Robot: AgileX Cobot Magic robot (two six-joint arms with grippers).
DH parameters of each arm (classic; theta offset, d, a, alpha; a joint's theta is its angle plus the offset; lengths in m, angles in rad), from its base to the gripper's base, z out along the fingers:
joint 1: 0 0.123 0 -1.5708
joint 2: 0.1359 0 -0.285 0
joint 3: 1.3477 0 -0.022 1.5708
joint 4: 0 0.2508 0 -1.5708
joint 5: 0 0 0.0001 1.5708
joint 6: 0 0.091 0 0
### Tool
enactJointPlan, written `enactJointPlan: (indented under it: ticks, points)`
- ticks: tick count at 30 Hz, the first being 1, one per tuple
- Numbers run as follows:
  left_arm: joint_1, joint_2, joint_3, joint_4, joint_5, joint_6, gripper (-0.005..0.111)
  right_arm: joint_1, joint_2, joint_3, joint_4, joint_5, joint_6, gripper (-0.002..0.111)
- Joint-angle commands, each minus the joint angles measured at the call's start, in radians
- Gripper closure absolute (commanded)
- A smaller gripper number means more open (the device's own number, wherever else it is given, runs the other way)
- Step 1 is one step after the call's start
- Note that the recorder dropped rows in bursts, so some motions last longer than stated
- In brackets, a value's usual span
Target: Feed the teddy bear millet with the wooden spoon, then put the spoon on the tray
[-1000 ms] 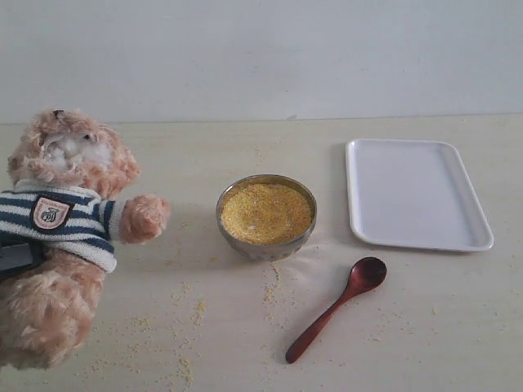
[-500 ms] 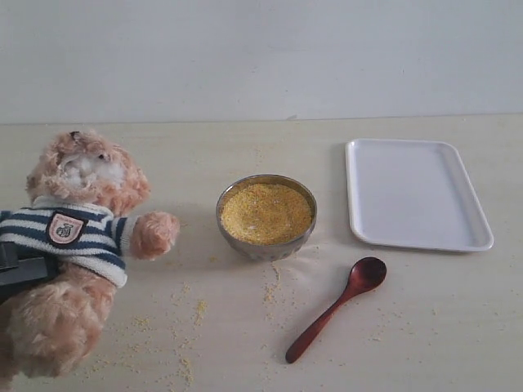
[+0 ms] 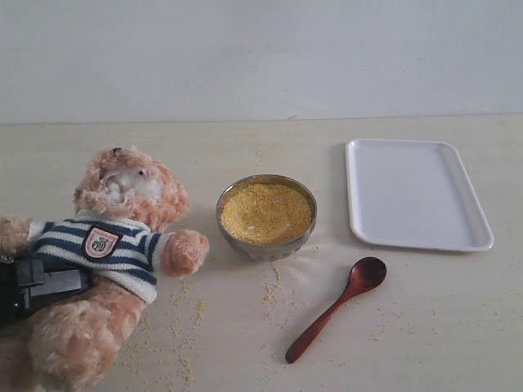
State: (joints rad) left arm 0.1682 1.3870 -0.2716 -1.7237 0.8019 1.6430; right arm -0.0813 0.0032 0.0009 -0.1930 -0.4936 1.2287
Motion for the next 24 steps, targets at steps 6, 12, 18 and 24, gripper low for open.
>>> enactJointPlan:
  ticks: [6,12,18,24]
  points:
    - [0.002,0.017,0.002,-0.021,0.054,0.025,0.102,-0.006,0.029,-0.135,-0.511,-0.096,0.232,0.108]
    - [0.002,0.017,0.002,-0.021,0.102,0.052,0.102,-0.008,0.354,-0.217,-0.204,-0.033,-0.029,0.108]
    - [0.002,0.017,0.002,-0.021,0.114,0.104,0.102,-0.008,0.948,-0.307,-0.03,0.028,-0.457,0.108]
    - [0.002,0.017,0.002,0.003,0.114,0.104,0.102,-0.008,1.317,-0.451,0.021,0.59,-0.47,0.108]
